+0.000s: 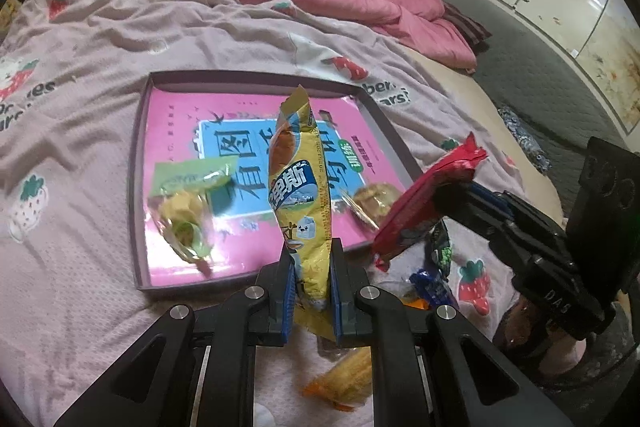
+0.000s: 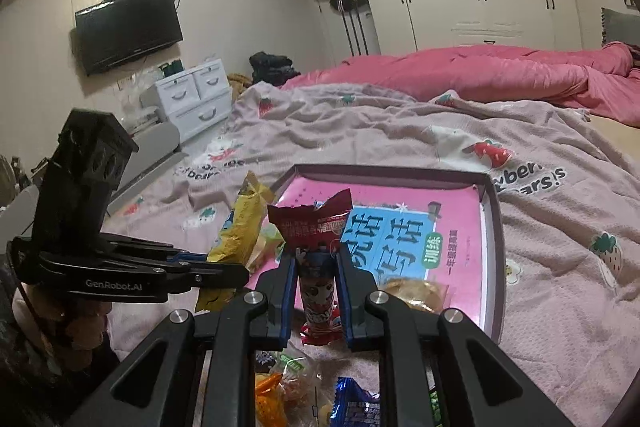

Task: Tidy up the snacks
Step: 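Lower the yellow stick into the tray and open left gripper while right gripper holds the red packet, then lower the red candy packet into the tray and open right gripper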

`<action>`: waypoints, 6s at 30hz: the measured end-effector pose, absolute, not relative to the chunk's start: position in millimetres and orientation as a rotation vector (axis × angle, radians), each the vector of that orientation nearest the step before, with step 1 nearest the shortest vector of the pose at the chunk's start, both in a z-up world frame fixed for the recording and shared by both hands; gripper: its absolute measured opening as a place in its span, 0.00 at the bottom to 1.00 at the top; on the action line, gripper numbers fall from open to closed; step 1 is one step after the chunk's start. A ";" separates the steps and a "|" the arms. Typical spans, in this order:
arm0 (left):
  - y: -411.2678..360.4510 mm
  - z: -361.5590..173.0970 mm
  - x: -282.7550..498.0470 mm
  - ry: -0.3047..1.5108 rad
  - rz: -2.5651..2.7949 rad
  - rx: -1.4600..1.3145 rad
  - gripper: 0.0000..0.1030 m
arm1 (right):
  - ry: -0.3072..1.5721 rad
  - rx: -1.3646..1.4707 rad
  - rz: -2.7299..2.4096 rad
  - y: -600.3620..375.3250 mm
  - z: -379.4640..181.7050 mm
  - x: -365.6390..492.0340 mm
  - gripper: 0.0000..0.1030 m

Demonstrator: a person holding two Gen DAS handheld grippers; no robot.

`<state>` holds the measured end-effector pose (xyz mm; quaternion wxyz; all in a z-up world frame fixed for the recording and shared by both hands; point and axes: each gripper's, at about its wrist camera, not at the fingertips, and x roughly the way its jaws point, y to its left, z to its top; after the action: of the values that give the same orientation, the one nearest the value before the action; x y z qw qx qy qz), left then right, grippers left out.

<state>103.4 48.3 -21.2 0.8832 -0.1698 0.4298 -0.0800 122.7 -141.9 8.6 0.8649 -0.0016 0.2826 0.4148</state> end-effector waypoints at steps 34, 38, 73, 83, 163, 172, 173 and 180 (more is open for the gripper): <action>52.5 -21.7 114.8 0.860 -0.064 -0.273 0.14 | 0.563 0.057 0.609 -191.8 16.3 154.9 0.18; 47.6 -23.9 120.8 0.862 -0.059 -0.267 0.14 | 0.560 0.046 0.588 -194.6 16.5 156.0 0.18; 43.3 -62.8 151.2 0.938 -0.085 -0.269 0.14 | 0.635 -0.152 0.581 -162.4 -13.8 161.2 0.18; 41.9 -63.9 152.7 0.947 -0.092 -0.265 0.14 | 0.644 -0.189 0.640 -146.8 -19.5 155.2 0.19; 59.9 -44.6 139.7 0.931 -0.061 -0.316 0.43 | 0.752 0.057 0.609 -175.1 -27.8 180.1 0.50; 60.7 -37.0 135.9 0.909 -0.067 -0.326 0.51 | 0.723 0.065 0.615 -175.9 -23.1 177.5 0.52; 60.4 -35.8 135.1 0.906 -0.068 -0.325 0.51 | 0.721 0.063 0.616 -175.7 -22.4 177.4 0.53; 57.7 -25.4 129.7 0.884 -0.080 -0.323 0.55 | 0.696 0.069 0.629 -178.7 -13.4 172.5 0.54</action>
<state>129.7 57.7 -25.4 0.8906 -0.1556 0.4255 -0.0383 172.5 -178.7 -13.4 0.8914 0.0333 0.3353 0.3031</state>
